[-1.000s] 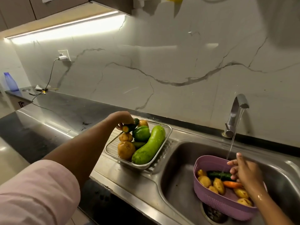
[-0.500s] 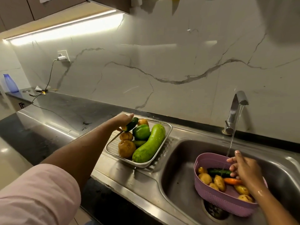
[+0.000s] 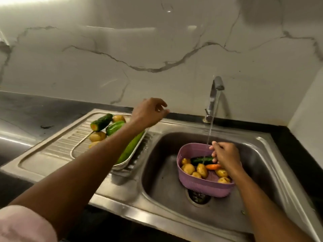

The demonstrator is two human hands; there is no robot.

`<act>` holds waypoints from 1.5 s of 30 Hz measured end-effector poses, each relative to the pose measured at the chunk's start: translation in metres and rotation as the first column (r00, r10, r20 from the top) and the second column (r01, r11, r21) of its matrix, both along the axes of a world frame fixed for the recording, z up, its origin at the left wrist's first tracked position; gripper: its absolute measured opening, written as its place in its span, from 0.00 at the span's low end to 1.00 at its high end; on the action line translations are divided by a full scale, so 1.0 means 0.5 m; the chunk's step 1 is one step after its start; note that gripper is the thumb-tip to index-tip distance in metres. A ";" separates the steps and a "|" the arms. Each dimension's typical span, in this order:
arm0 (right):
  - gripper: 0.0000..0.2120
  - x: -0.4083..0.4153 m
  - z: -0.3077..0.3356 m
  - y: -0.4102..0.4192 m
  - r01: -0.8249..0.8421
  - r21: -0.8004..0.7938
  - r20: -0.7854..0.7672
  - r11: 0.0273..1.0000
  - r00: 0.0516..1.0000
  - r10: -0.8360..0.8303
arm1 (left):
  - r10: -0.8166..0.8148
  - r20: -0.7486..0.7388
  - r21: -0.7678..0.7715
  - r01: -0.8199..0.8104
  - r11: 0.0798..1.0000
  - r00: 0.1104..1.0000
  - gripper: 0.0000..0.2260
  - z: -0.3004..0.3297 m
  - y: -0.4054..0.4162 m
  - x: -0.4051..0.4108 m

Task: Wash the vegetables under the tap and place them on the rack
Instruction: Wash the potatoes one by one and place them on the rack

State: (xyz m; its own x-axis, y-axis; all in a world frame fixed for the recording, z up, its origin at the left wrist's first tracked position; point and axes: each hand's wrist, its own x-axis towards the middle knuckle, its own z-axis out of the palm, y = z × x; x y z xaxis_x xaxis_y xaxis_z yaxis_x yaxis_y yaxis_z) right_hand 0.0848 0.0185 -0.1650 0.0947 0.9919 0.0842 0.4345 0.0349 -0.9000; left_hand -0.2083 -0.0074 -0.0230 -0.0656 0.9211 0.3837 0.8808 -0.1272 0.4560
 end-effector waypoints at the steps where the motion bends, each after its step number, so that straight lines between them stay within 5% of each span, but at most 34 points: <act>1: 0.14 0.000 -0.001 0.003 0.009 -0.007 -0.008 1.000 1.000 -0.009 | -0.057 0.020 -0.020 0.057 0.998 0.998 0.13 -0.014 0.005 0.037; 6: 0.15 0.014 0.000 0.014 0.046 0.002 0.019 0.999 0.999 -0.046 | -0.220 0.120 -0.210 0.242 0.947 0.968 0.10 -0.146 0.047 0.209; 11: 0.16 0.031 -0.005 0.031 0.160 -0.029 0.246 0.987 0.958 -0.149 | -0.093 0.206 -0.454 0.179 0.873 0.974 0.07 -0.291 0.079 0.324; 14: 0.10 0.033 -0.015 0.033 0.151 -0.122 0.384 0.981 0.918 -0.094 | -0.023 0.072 -0.530 0.057 0.846 0.997 0.11 -0.375 0.077 0.335; 18: 0.09 0.026 -0.033 0.043 0.113 -0.216 0.473 0.970 0.881 0.003 | -0.133 -0.194 -0.559 0.002 0.829 0.972 0.22 -0.412 0.070 0.351; 26: 0.08 0.022 -0.047 0.056 0.091 -0.184 0.483 0.979 0.875 0.009 | -0.142 -0.178 -0.570 0.016 0.822 0.974 0.16 -0.394 0.077 0.347; 30: 0.09 0.026 -0.040 0.057 0.103 -0.185 0.426 0.977 0.905 -0.015 | -0.037 0.026 -0.588 0.046 0.808 0.999 0.14 -0.369 0.076 0.334; 33: 0.10 0.022 -0.032 0.056 0.072 -0.177 0.267 0.982 0.963 -0.022 | 0.016 0.325 -0.504 0.158 0.849 0.946 0.16 -0.345 0.080 0.308; 37: 0.16 -0.018 -0.019 0.047 -0.107 -0.216 -0.196 0.971 0.978 0.064 | -0.060 0.796 -0.240 0.404 0.883 0.603 0.21 -0.306 0.061 0.295; 42: 0.03 -0.057 -0.016 0.042 0.048 -0.038 -0.314 0.998 0.948 -0.057 | -0.106 0.823 -0.123 0.358 0.925 0.557 0.18 -0.283 0.046 0.315; 45: 0.08 -0.062 -0.024 0.039 0.122 -0.040 -0.318 0.992 0.939 -0.128 | -0.116 0.815 -0.129 0.374 0.919 0.567 0.16 -0.286 0.033 0.321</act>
